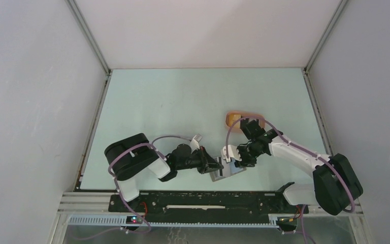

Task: Put the credit cards into the card holder
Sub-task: Insert the credit card into the card holder.

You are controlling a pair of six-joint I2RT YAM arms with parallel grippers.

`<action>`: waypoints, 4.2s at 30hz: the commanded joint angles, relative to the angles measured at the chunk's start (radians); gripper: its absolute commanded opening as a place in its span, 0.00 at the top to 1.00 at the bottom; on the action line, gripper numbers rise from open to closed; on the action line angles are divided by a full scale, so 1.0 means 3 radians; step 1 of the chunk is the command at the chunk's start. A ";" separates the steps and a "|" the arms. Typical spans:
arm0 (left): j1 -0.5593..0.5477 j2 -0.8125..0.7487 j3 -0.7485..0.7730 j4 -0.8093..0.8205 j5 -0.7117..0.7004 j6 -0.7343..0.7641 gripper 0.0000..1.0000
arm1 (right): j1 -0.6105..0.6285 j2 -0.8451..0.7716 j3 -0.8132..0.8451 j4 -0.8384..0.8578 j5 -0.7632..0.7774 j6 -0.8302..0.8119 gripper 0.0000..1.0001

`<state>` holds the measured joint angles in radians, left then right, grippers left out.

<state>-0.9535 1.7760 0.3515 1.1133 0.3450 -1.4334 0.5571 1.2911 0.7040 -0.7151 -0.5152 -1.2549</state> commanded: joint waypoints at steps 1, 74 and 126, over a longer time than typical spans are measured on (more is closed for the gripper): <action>-0.0017 0.0075 0.0195 -0.0208 0.0035 0.0004 1.00 | 0.0039 0.0066 -0.0005 0.0009 0.0075 0.0000 0.55; -0.0216 -0.0120 0.0568 -0.1589 -0.0838 0.0508 1.00 | 0.0239 0.0324 0.0102 -0.0095 0.0184 0.0193 0.60; -0.0432 0.0081 0.0383 -0.1001 -0.1304 0.0284 1.00 | 0.0283 0.0477 0.0135 -0.0134 0.0188 0.0231 0.63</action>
<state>-1.0702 1.7760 0.4637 0.8524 0.0181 -1.3586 0.6258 1.4162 0.7315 -0.7414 -0.4503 -1.1946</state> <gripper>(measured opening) 0.009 0.369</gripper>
